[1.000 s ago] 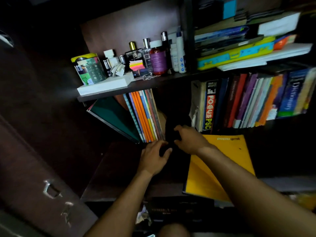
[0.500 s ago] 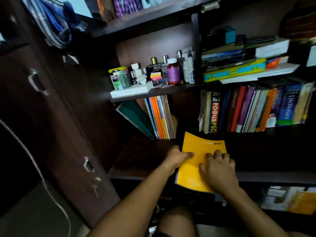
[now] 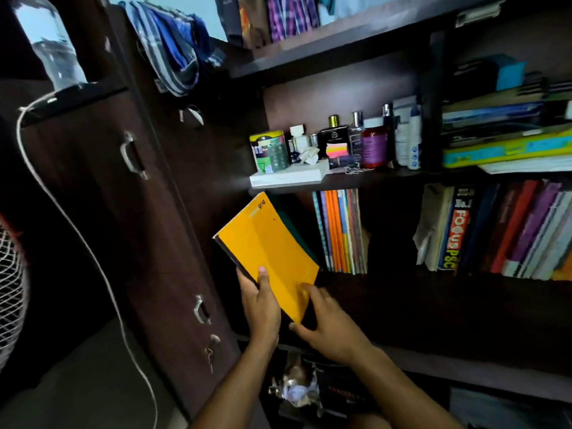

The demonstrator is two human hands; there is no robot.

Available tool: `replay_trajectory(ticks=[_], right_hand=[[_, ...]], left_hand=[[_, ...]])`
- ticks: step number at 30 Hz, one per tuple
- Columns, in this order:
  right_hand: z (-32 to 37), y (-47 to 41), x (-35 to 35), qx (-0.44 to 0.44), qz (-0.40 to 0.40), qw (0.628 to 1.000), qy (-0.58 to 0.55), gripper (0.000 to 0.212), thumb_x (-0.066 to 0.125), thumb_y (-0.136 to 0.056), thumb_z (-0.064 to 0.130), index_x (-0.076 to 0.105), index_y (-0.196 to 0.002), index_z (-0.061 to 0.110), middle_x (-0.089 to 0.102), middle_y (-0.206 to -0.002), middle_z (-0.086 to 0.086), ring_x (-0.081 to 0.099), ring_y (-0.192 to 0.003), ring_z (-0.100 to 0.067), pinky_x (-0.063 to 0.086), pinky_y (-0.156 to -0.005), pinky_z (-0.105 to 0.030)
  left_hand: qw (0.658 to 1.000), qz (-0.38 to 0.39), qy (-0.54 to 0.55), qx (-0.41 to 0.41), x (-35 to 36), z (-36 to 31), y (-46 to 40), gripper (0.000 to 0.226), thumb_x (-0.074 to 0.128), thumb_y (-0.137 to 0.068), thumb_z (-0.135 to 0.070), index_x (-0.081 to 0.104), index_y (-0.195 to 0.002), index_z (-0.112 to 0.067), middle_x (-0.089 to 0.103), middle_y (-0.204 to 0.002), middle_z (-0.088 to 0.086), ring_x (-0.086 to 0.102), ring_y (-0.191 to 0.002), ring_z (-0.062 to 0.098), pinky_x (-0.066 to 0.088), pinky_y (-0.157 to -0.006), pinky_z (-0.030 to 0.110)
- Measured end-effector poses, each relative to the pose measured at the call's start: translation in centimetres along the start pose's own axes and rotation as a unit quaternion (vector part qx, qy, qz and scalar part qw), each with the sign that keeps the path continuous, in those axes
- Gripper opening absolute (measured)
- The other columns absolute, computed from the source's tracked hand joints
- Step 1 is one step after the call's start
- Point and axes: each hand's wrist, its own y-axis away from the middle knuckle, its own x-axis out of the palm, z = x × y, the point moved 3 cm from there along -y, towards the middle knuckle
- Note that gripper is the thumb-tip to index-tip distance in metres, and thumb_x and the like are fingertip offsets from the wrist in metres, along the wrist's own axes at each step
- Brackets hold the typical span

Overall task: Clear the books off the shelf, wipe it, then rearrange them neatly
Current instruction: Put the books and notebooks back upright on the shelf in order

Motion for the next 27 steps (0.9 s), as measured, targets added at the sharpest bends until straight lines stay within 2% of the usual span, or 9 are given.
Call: replay_trajectory(ticks=[2,5,8,12,15,20,22,24,27], right_hand=[[-0.1,-2.0,1.4,0.006,0.003,1.0,-0.01,0.086,0.064,-0.094,0.05,0.009,-0.158,0.033,0.025,-0.157,0.003,0.033,-0.142,-0.019,0.042,-0.11,-0.037],[-1.7,-5.0,2.7,0.026,0.016,1.0,0.004,0.083,0.056,-0.102,0.035,-0.002,-0.161,0.031,0.008,-0.166,-0.002,0.024,-0.15,-0.025,0.035,-0.118,-0.04],[-3.2,-6.8,3.2,0.053,0.014,0.998,0.016,0.077,0.05,-0.104,0.026,0.0,-0.161,0.031,0.0,-0.17,-0.004,0.013,-0.154,-0.028,0.026,-0.123,-0.043],[-3.9,-6.7,2.7,0.09,-0.048,0.994,0.027,0.067,0.056,-0.098,0.02,0.025,-0.157,0.026,0.029,-0.161,-0.005,0.028,-0.147,-0.025,0.027,-0.121,-0.042],[-3.7,-6.6,2.3,0.1,-0.065,0.993,0.012,0.055,0.059,-0.097,0.02,0.035,-0.147,0.022,0.046,-0.146,-0.006,0.039,-0.135,-0.026,0.038,-0.11,-0.037],[-4.3,-7.4,2.6,0.104,-0.068,0.992,0.019,0.059,0.05,-0.103,0.021,0.027,-0.157,0.02,0.044,-0.152,-0.009,0.042,-0.14,-0.03,0.04,-0.112,-0.044],[-4.7,-8.1,2.7,0.1,-0.037,0.992,0.071,0.062,0.041,-0.107,0.024,0.014,-0.162,0.021,0.032,-0.161,-0.012,0.036,-0.144,-0.032,0.034,-0.116,-0.043],[-5.0,-8.8,1.8,0.065,-0.02,0.987,0.147,0.064,0.04,-0.107,0.029,0.009,-0.163,0.022,0.033,-0.16,-0.011,0.04,-0.139,-0.031,0.037,-0.112,-0.041],[-5.6,-10.4,0.0,0.033,-0.035,0.98,0.192,0.057,0.049,-0.104,0.031,0.026,-0.156,0.024,0.05,-0.142,-0.006,0.055,-0.123,-0.025,0.05,-0.097,-0.038]], left_hand=[[1.0,0.004,-0.001,0.006,0.8,0.9,-1.4,0.07,0.039,-0.106,-0.048,0.004,-0.163,-0.028,0.012,-0.17,-0.007,0.018,-0.154,0.016,0.023,-0.116,0.031],[1.0,0.004,-0.002,0.02,2.4,2.9,-2.8,0.074,0.043,-0.103,-0.05,0.005,-0.163,-0.027,0.02,-0.167,-0.007,0.024,-0.152,0.016,0.026,-0.117,0.03],[1.0,-0.002,0.012,-0.002,3.6,4.4,-3.6,0.08,0.043,-0.102,-0.051,0.001,-0.163,-0.022,0.018,-0.159,-0.015,0.021,-0.147,0.006,0.02,-0.111,0.021],[0.998,0.024,-0.038,0.044,4.9,4.9,-4.2,0.07,0.046,-0.104,-0.045,0.004,-0.158,-0.031,0.017,-0.159,-0.015,0.022,-0.143,-0.002,0.02,-0.11,0.012],[0.993,0.063,-0.091,0.035,5.9,4.7,-4.4,0.076,0.045,-0.106,-0.039,0.001,-0.162,-0.015,0.021,-0.166,0.005,0.023,-0.151,0.017,0.023,-0.111,0.017],[0.981,0.115,-0.155,0.022,7.4,3.5,-5.7,0.082,0.045,-0.106,-0.042,-0.006,-0.161,-0.009,0.013,-0.169,0.011,0.02,-0.153,0.025,0.023,-0.112,0.022],[0.978,0.123,-0.166,0.022,7.6,3.3,-6.5,0.087,0.049,-0.104,-0.043,-0.006,-0.161,-0.008,0.014,-0.169,0.012,0.021,-0.153,0.026,0.022,-0.113,0.023],[0.982,0.108,-0.15,0.033,7.8,3.7,-7.3,0.09,0.056,-0.101,-0.043,-0.002,-0.161,-0.008,0.017,-0.168,0.012,0.021,-0.154,0.027,0.021,-0.117,0.025],[0.986,0.066,-0.148,0.027,8.6,4.1,-8.1,0.097,0.064,-0.095,-0.05,0.005,-0.162,-0.014,0.018,-0.167,0.007,0.022,-0.152,0.024,0.024,-0.112,0.022]])
